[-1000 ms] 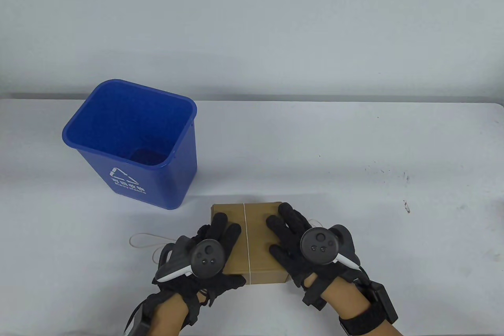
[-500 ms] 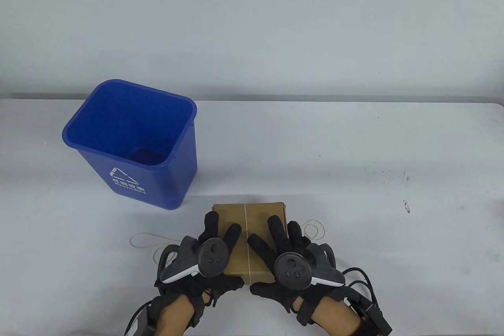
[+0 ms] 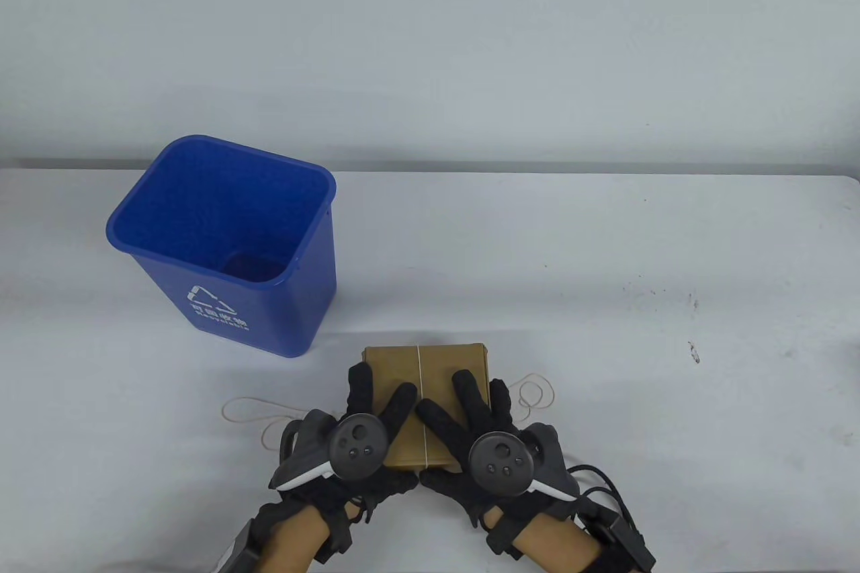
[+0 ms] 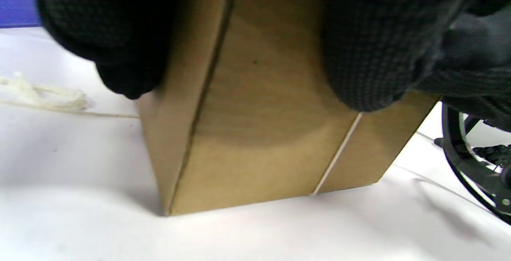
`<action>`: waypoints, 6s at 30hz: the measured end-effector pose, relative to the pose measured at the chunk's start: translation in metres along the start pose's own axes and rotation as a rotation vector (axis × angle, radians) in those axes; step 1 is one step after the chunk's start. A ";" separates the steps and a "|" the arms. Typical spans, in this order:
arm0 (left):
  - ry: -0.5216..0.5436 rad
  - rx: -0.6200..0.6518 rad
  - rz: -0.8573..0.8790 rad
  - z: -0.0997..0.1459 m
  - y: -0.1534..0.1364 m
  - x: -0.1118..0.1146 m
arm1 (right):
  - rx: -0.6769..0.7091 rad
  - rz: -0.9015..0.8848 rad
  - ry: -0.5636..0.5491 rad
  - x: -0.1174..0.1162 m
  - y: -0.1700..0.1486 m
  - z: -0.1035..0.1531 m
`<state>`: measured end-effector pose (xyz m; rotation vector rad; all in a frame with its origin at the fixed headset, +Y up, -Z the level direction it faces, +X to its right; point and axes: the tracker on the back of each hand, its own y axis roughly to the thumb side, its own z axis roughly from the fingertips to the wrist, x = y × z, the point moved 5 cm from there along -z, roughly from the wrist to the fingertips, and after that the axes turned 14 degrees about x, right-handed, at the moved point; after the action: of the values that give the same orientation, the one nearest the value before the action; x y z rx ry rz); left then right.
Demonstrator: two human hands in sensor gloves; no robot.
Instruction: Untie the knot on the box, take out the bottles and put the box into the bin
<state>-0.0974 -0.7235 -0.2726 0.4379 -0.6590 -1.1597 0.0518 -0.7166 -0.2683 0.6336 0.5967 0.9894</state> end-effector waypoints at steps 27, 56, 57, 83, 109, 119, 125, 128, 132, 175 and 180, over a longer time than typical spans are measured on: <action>0.060 0.015 -0.053 0.002 0.006 -0.010 | -0.102 -0.747 -0.296 0.028 -0.042 0.013; -0.046 -0.006 0.026 0.006 -0.022 0.001 | -0.393 -1.186 -0.834 0.089 -0.177 0.086; -0.045 -0.004 0.029 0.006 -0.023 0.001 | -0.433 -1.152 -0.836 0.091 -0.182 0.092; 0.010 -0.080 -0.017 0.011 -0.027 -0.010 | -0.479 -0.191 -0.144 0.089 -0.178 0.069; 0.150 -0.185 0.090 0.002 -0.046 -0.004 | -0.472 0.208 0.275 0.019 -0.160 0.021; 0.182 -0.187 0.151 0.006 -0.052 -0.003 | -0.318 0.330 0.331 -0.003 -0.110 0.015; 0.196 -0.194 0.176 0.006 -0.055 -0.003 | -0.182 0.383 0.380 -0.021 -0.071 0.017; 0.202 -0.200 0.182 0.005 -0.055 -0.003 | -0.122 0.378 0.395 -0.030 -0.053 0.013; 0.202 -0.198 0.195 0.005 -0.055 -0.003 | 0.000 0.388 0.369 -0.041 -0.027 0.005; 0.192 -0.183 0.168 0.002 -0.050 -0.001 | 0.260 -0.076 0.054 0.040 0.048 -0.030; 0.184 -0.187 0.114 0.002 -0.048 -0.002 | 0.157 0.101 -0.310 0.078 0.010 -0.020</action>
<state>-0.1328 -0.7383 -0.3022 0.3393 -0.4066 -1.0472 0.0656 -0.6389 -0.2876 0.9441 0.3726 0.9199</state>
